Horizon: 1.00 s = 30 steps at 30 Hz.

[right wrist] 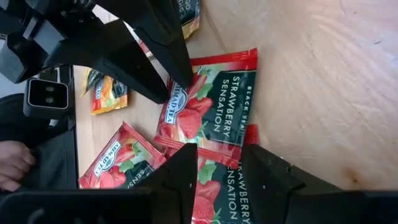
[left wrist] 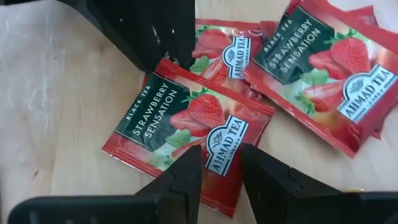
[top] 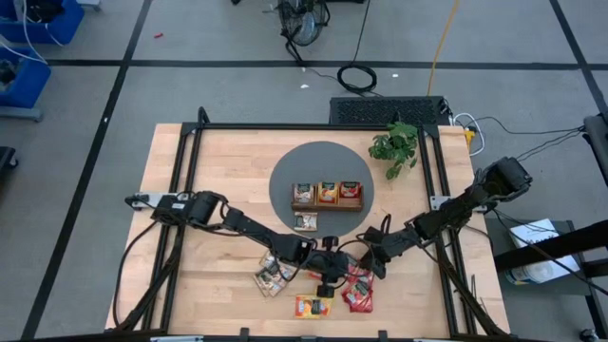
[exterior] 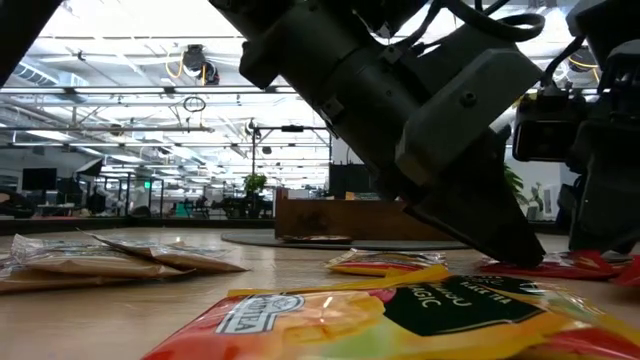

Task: Pick & Place Tea
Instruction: Put the red tea packet into the right section of the wooden organizer

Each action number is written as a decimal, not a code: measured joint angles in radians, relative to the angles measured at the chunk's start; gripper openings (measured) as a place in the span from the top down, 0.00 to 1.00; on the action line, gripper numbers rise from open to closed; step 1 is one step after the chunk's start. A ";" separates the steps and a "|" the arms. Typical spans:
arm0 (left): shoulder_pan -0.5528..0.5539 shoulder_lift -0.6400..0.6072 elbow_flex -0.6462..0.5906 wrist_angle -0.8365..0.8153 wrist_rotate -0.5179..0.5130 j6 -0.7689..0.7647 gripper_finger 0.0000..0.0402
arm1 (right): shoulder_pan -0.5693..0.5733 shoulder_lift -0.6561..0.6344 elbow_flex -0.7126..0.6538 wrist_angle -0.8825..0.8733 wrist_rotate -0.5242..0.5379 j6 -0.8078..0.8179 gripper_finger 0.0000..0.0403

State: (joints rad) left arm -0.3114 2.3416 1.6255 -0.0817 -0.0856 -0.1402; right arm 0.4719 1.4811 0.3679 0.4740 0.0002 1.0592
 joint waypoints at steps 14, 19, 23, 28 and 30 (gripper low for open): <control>0.010 0.014 0.000 0.053 0.010 0.005 0.71 | -0.001 0.003 -0.002 -0.018 0.030 -0.061 0.77; 0.010 0.014 -0.001 0.053 0.010 0.005 0.71 | -0.002 0.003 -0.003 -0.023 0.048 -0.074 0.84; 0.010 0.015 -0.001 0.054 0.010 0.004 0.71 | -0.002 0.003 -0.003 -0.024 0.033 -0.092 0.95; 0.011 0.015 -0.001 0.058 0.009 0.007 0.71 | -0.002 0.003 -0.003 -0.024 0.025 -0.105 0.98; 0.011 0.015 -0.001 0.063 0.007 0.017 0.71 | -0.002 0.003 -0.003 -0.024 0.024 -0.114 0.99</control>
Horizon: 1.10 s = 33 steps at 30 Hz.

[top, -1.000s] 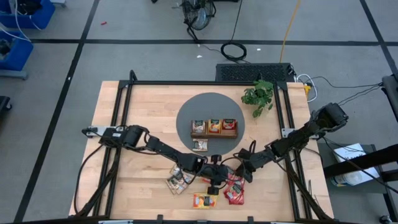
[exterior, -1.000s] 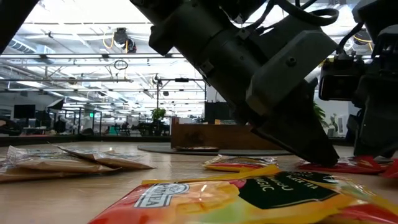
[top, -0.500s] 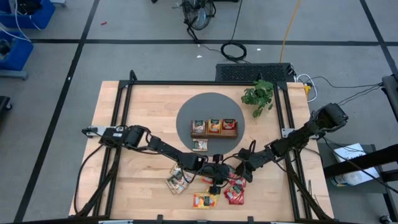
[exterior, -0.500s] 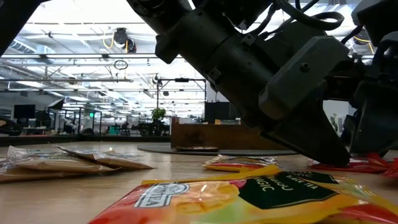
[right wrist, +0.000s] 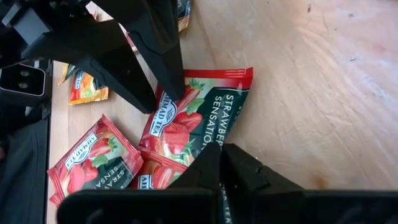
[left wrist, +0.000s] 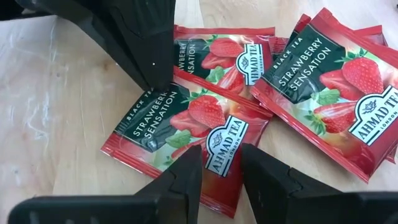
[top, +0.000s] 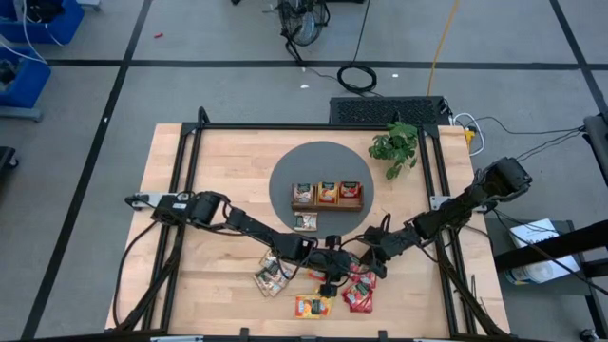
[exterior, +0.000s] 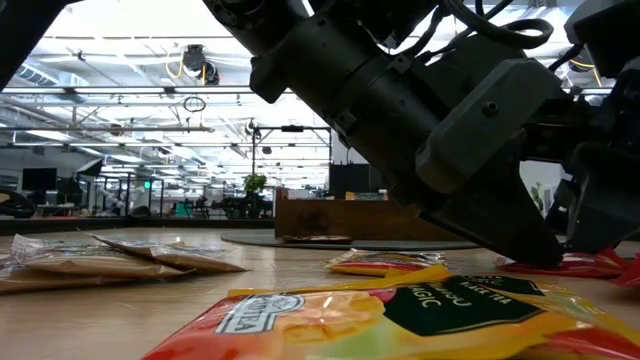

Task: Pick & Place Tea
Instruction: Put the red tea packet into the right section of the wooden organizer

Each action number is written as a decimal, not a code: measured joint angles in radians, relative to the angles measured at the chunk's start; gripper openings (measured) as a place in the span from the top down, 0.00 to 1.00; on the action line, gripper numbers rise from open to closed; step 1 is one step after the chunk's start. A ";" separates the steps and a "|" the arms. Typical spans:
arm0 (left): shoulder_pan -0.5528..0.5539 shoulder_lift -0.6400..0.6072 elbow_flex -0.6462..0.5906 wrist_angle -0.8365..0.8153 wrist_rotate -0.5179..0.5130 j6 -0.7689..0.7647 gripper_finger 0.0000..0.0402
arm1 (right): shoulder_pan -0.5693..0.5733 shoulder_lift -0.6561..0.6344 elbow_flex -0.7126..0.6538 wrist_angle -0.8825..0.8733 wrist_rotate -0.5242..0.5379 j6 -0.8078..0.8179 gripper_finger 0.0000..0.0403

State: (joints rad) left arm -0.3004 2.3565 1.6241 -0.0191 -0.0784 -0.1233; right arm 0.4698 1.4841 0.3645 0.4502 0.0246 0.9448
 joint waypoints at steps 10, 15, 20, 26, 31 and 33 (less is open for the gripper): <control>-0.012 -0.043 -0.004 -0.045 -0.005 0.123 0.71 | -0.022 -0.001 -0.003 0.033 -0.001 -0.092 1.00; -0.044 -0.149 -0.001 -0.201 -0.037 0.123 0.71 | -0.032 -0.008 -0.003 0.049 -0.002 -0.127 1.00; -0.099 -0.247 -0.002 -0.500 -0.147 0.060 0.71 | -0.032 -0.086 0.014 0.019 -0.006 -0.189 1.00; -0.202 -0.307 -0.015 -0.735 -0.288 -0.115 0.71 | -0.032 -0.219 0.129 -0.230 0.006 -0.323 1.00; -0.270 -0.394 -0.127 -0.738 -0.346 -0.211 0.71 | -0.044 -0.264 0.262 -0.480 0.053 -0.389 1.00; -0.297 -0.452 -0.201 -0.737 -0.400 -0.281 0.71 | -0.056 -0.265 0.315 -0.572 0.054 -0.404 1.00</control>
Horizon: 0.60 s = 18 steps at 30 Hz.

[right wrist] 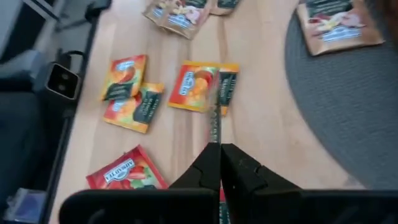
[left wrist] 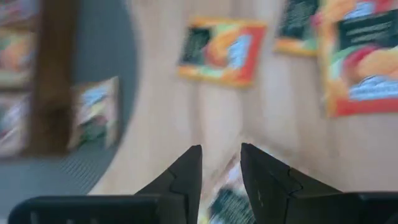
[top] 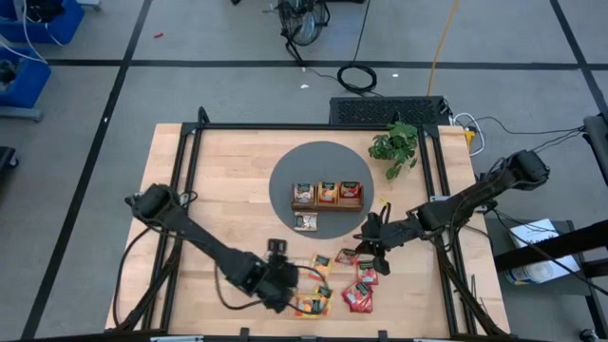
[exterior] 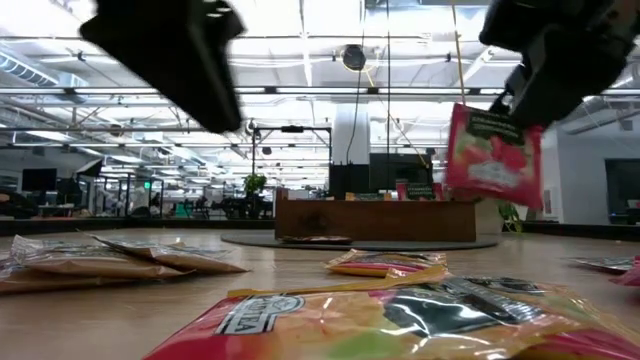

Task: Pick & Place Tea
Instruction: Put the red tea packet into the right section of the wooden organizer

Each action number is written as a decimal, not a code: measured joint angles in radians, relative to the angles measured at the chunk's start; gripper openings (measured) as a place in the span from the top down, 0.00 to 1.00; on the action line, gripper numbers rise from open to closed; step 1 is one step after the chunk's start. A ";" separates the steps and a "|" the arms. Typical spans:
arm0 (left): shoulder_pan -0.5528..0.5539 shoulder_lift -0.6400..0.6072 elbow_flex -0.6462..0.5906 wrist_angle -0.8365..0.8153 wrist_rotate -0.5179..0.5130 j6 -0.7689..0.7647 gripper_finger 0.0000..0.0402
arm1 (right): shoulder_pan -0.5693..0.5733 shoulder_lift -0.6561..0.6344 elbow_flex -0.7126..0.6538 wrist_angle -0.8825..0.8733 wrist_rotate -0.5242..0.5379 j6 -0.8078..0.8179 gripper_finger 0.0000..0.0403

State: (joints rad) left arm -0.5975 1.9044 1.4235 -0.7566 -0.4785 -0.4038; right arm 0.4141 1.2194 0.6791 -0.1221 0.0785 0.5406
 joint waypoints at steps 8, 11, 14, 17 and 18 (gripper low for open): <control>-0.036 -0.341 -0.456 0.394 -0.154 -0.066 0.71 | -0.081 0.000 0.169 -0.273 0.034 -0.143 1.00; -0.005 -0.417 -0.644 0.718 -0.131 0.008 0.71 | -0.126 0.000 0.229 -0.351 0.052 -0.204 1.00; 0.032 -0.437 -0.781 0.957 -0.121 0.054 0.71 | -0.176 0.006 0.288 -0.425 0.053 -0.280 1.00; 0.067 -0.436 -0.862 1.102 -0.118 0.104 0.71 | -0.226 0.006 0.331 -0.477 0.058 -0.383 1.00; 0.078 -0.434 -0.875 1.129 -0.115 0.111 0.71 | -0.246 0.006 0.342 -0.478 0.063 -0.411 1.00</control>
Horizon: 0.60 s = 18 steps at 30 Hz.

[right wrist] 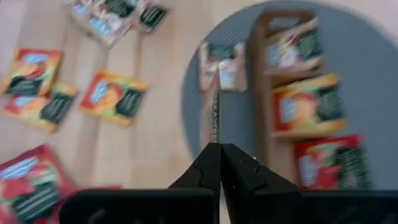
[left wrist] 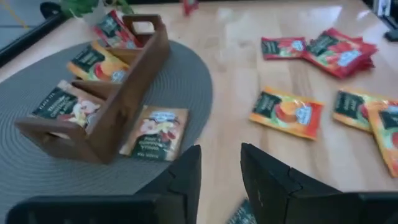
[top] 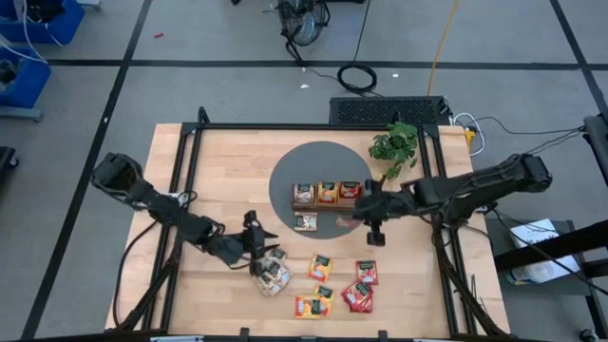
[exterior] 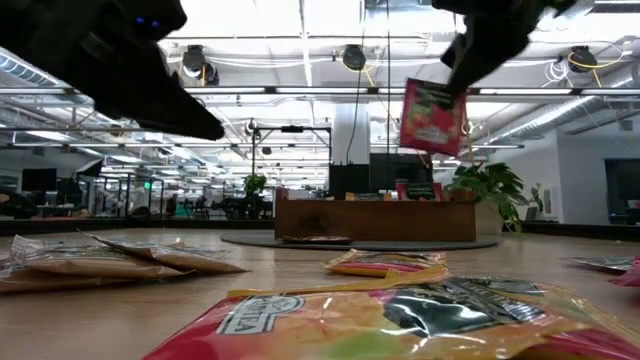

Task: Pick & Place Tea
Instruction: Put the red tea packet into the right section of the wooden organizer

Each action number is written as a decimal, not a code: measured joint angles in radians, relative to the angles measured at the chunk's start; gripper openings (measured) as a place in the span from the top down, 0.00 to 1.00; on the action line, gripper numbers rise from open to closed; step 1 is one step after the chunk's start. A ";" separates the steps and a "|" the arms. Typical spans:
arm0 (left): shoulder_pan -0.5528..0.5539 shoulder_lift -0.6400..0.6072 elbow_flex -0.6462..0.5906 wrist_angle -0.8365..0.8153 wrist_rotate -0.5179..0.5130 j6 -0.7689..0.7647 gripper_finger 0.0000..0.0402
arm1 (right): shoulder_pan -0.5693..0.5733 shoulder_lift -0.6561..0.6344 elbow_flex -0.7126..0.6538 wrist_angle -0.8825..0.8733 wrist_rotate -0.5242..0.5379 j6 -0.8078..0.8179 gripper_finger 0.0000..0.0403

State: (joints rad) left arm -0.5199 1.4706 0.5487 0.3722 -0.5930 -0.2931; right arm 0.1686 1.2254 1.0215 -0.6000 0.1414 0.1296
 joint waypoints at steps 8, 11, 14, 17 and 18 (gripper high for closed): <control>0.050 0.000 -0.023 0.018 0.041 0.001 0.71 | -0.172 0.018 0.035 -0.105 0.048 -0.132 1.00; 0.050 0.000 -0.022 0.024 0.051 0.017 0.71 | -0.213 0.051 0.035 -0.127 0.072 -0.170 1.00; 0.050 0.000 -0.022 0.023 0.051 0.031 0.71 | -0.235 0.092 0.035 -0.121 0.071 -0.195 1.00; 0.050 0.000 -0.022 0.020 0.052 0.027 0.71 | -0.236 0.141 0.035 -0.125 0.076 -0.217 1.00; 0.050 0.000 -0.022 0.022 0.052 0.027 0.71 | -0.235 0.155 0.035 -0.127 0.093 -0.222 1.00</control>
State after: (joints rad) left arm -0.4698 1.4708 0.5262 0.3939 -0.5415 -0.2665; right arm -0.0665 1.3808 1.0569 -0.7275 0.2339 -0.0927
